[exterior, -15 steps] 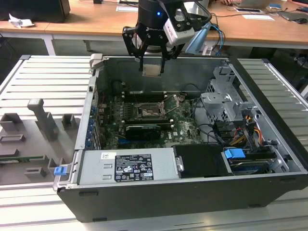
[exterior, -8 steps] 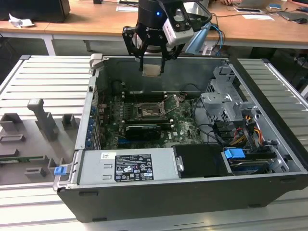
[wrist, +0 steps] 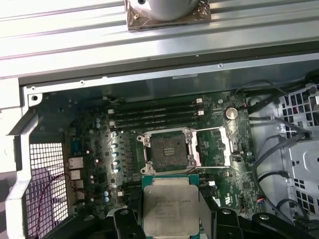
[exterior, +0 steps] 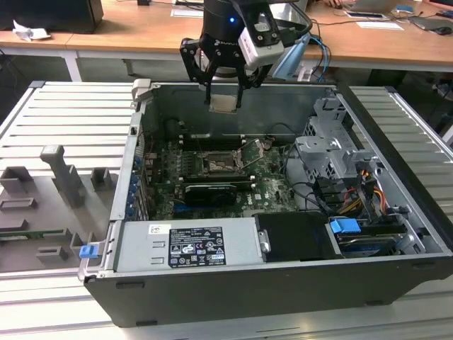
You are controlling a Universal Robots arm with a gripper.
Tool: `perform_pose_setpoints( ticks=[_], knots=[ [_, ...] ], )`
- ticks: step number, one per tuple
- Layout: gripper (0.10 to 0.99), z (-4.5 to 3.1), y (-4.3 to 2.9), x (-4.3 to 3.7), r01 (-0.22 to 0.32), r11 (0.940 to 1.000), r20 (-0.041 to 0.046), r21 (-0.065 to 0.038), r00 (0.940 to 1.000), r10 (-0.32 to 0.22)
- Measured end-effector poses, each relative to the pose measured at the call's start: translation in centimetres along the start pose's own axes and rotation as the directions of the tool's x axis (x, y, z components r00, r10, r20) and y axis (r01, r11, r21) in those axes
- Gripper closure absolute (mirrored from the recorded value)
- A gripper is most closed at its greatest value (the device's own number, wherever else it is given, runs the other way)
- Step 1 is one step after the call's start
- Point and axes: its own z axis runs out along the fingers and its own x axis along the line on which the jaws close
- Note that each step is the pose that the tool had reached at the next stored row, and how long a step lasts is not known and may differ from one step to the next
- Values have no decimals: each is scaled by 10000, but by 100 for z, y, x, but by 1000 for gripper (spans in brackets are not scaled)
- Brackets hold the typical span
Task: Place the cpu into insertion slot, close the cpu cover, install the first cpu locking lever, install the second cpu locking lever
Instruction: 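Place the cpu into insertion slot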
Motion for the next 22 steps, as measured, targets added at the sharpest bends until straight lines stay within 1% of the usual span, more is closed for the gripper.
perform_pose_setpoints(
  ticks=[12,13,15,21,22],
  knots=[
    [545,0,0,0,-368,9993,33,-8,9993,368],
    [545,0,0,0,-488,9988,44,-11,9988,488],
    [545,0,0,0,-542,9985,49,-11,9985,542],
    [545,1,0,0,-1012,9949,90,-21,9948,1012],
    [545,2,-1,0,-1167,9932,104,-25,9931,1167]
  ],
)
